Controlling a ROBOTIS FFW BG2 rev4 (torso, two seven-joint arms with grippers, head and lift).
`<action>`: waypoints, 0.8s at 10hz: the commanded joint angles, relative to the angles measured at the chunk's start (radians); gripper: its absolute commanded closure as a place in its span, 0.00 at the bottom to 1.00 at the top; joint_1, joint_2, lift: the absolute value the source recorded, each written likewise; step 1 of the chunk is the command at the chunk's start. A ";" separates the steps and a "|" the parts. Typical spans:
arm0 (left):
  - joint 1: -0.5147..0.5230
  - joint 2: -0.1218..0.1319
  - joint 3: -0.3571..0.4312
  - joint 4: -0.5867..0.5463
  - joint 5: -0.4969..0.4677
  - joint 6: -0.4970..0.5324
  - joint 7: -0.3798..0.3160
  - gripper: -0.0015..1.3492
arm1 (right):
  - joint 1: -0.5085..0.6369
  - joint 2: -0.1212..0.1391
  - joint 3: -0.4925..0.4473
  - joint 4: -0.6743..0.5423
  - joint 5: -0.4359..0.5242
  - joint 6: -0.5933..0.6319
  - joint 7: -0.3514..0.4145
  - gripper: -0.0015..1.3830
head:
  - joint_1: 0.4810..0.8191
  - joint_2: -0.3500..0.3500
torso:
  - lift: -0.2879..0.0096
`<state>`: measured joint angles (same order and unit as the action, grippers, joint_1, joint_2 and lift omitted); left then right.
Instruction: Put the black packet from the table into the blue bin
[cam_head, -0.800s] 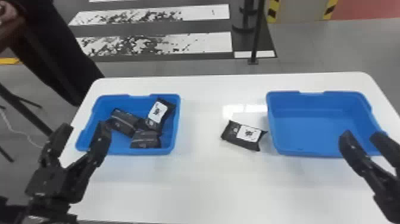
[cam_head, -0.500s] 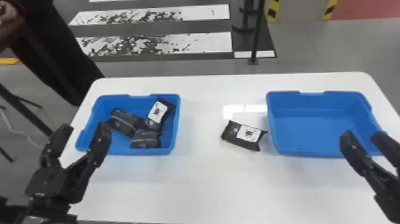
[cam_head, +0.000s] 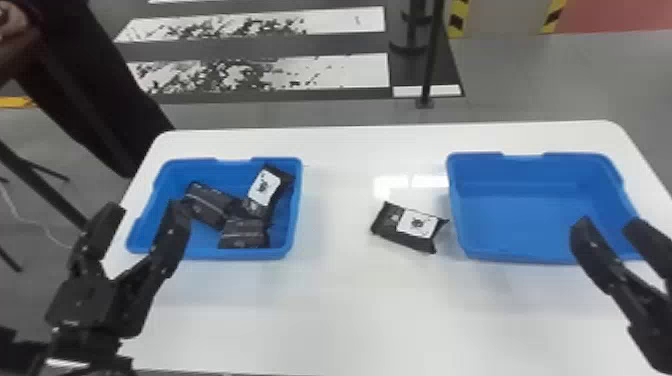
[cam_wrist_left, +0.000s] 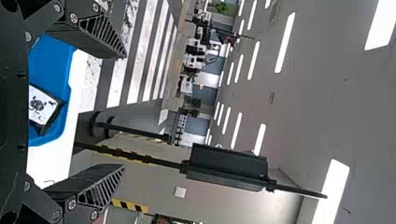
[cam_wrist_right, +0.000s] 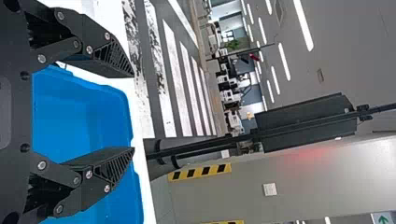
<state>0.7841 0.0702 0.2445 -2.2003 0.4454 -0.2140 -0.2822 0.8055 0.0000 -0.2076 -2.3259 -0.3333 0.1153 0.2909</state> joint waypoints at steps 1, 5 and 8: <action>-0.033 0.025 -0.047 0.000 -0.031 0.023 0.000 0.15 | 0.000 0.001 -0.002 0.000 -0.002 0.000 -0.001 0.37 | 0.63 0.62 | 0.60; -0.178 0.071 -0.159 0.069 -0.116 0.209 -0.054 0.15 | -0.003 0.001 0.004 0.003 0.000 0.000 -0.001 0.37 | 0.63 0.45 | 0.60; -0.335 0.071 -0.237 0.191 -0.216 0.283 -0.104 0.15 | -0.005 0.001 0.006 0.005 0.000 0.000 -0.001 0.37 | 0.63 0.37 | 0.60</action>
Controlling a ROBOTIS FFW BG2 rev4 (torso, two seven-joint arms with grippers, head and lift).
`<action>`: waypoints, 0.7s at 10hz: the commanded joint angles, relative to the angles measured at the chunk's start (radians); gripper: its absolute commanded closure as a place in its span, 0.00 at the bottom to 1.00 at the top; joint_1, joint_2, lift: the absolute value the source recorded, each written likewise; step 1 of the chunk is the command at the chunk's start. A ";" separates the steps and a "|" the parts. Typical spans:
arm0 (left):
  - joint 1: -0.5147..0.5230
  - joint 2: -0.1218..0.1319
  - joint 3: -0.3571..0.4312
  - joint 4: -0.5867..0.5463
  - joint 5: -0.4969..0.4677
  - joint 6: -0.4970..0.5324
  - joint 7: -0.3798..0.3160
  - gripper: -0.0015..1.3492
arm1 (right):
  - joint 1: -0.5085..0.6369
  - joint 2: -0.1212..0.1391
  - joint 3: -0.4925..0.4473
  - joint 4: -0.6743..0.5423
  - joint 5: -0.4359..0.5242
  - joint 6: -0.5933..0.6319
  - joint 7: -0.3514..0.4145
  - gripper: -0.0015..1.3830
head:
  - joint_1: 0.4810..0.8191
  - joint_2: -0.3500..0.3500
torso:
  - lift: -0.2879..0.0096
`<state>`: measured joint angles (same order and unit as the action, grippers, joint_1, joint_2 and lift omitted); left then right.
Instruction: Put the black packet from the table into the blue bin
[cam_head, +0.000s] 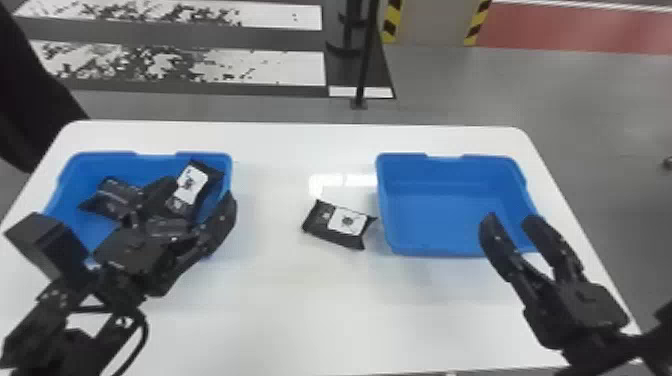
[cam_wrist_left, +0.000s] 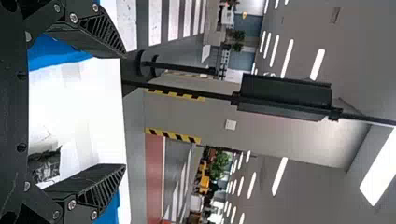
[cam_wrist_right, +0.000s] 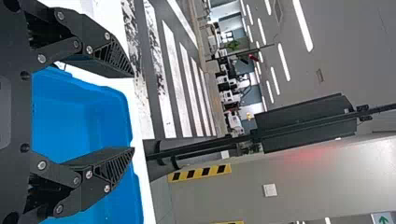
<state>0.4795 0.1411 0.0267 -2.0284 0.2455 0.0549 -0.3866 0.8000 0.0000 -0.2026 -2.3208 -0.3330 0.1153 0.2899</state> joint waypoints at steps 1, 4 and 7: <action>-0.082 0.000 -0.053 0.061 -0.058 0.031 -0.017 0.15 | 0.000 0.001 0.001 0.000 0.002 0.000 0.000 0.37 | 0.63 0.35 | 0.60; -0.229 -0.008 -0.156 0.162 -0.182 0.109 -0.084 0.15 | -0.005 0.001 0.003 0.005 0.004 0.000 0.000 0.37 | 0.63 0.22 | 0.60; -0.386 -0.046 -0.220 0.304 -0.405 0.166 -0.187 0.15 | -0.007 0.001 0.003 0.008 0.002 0.000 0.000 0.37 | 0.63 0.15 | 0.60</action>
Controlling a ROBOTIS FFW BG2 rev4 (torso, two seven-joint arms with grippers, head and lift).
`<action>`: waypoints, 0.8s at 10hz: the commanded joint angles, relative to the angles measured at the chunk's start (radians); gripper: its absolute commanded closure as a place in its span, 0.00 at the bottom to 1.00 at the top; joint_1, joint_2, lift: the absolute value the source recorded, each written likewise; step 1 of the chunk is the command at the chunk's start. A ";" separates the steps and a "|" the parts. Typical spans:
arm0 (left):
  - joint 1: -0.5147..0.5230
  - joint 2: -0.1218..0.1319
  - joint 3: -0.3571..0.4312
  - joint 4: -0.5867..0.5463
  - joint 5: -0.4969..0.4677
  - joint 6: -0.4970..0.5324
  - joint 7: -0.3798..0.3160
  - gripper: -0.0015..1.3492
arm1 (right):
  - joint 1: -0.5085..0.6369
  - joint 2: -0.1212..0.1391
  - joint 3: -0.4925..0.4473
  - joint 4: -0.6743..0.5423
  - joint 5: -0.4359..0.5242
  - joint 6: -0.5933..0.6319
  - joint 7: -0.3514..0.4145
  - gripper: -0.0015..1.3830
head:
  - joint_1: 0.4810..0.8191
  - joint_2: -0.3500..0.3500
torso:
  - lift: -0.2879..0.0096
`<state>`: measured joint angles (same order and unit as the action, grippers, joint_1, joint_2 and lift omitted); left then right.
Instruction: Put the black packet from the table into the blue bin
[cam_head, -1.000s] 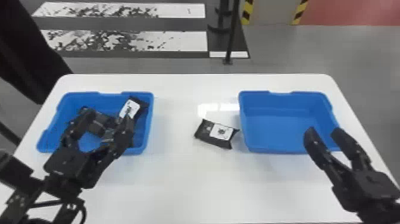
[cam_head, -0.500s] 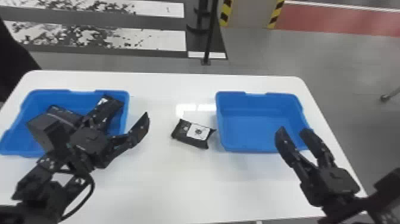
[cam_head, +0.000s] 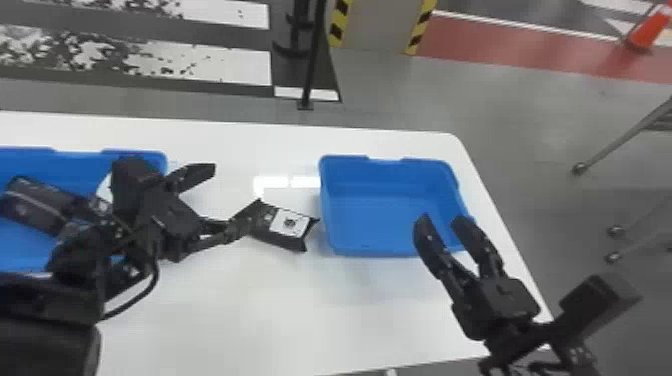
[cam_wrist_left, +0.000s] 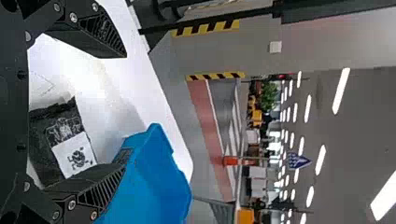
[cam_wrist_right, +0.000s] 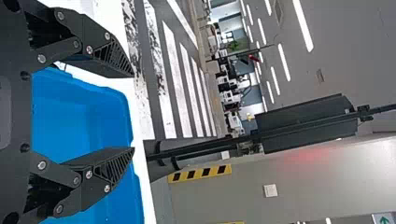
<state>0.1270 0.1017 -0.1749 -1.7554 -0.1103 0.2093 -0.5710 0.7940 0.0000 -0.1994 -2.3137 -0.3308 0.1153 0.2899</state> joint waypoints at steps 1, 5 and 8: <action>-0.083 -0.005 -0.078 0.098 -0.057 0.012 -0.001 0.15 | -0.001 0.001 0.000 0.001 0.000 0.000 0.000 0.37 | 0.63 0.13 | 0.60; -0.235 -0.022 -0.192 0.323 -0.183 0.026 0.000 0.15 | -0.004 0.001 0.000 0.008 0.004 0.000 0.000 0.37 | 0.63 0.05 | 0.60; -0.296 -0.017 -0.292 0.412 -0.199 0.080 0.002 0.15 | -0.018 0.001 0.006 0.018 0.004 0.000 0.002 0.37 | 0.63 0.02 | 0.60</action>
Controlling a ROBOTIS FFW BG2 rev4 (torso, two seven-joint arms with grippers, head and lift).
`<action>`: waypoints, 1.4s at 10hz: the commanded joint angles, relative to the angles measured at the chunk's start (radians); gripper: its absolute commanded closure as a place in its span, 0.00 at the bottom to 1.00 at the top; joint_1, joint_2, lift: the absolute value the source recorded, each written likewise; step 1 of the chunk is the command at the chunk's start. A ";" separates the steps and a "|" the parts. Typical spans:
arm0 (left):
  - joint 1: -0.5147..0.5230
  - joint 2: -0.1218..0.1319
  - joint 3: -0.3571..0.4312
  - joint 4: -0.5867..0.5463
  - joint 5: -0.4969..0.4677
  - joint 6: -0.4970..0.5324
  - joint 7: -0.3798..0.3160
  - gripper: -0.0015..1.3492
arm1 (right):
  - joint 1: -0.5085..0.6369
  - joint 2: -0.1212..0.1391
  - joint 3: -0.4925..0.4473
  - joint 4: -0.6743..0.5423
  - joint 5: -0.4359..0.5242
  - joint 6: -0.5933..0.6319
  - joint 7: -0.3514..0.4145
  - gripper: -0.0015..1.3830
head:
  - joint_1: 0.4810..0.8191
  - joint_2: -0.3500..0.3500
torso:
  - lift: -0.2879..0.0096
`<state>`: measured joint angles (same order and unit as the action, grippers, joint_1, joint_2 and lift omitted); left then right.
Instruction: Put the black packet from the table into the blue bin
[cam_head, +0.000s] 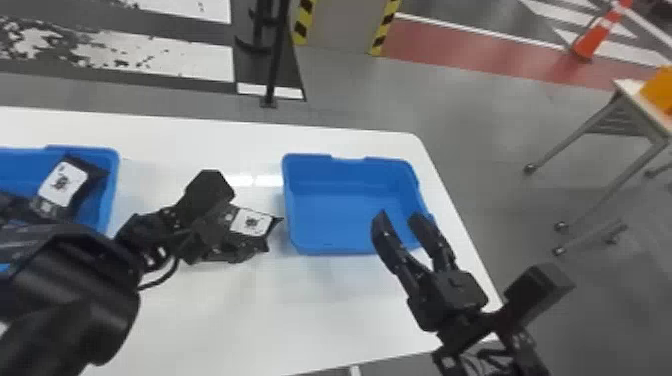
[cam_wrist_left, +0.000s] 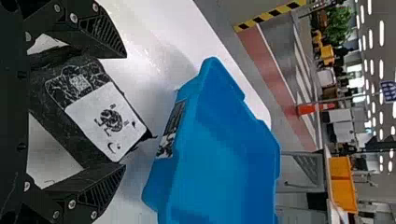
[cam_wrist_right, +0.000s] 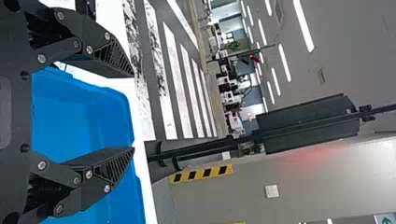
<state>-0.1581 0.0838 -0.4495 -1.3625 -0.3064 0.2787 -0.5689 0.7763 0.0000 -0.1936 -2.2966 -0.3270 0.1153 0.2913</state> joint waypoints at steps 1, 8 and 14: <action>-0.021 0.001 -0.025 0.031 -0.003 0.038 0.001 0.17 | -0.001 0.001 0.000 0.001 -0.002 0.000 0.000 0.37 | 0.63 0.00 | 0.60; -0.033 0.005 -0.033 0.053 -0.017 -0.080 0.009 0.90 | 0.002 0.001 0.000 0.005 -0.006 0.000 0.000 0.37 | 0.63 0.00 | 0.60; 0.079 0.097 0.270 -0.200 -0.027 -0.114 -0.078 0.90 | 0.012 0.001 -0.002 -0.007 -0.010 0.000 -0.001 0.37 | 0.63 0.11 | 0.60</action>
<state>-0.1144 0.1699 -0.2414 -1.5023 -0.3273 0.1611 -0.6456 0.7878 0.0000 -0.1955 -2.3020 -0.3370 0.1153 0.2900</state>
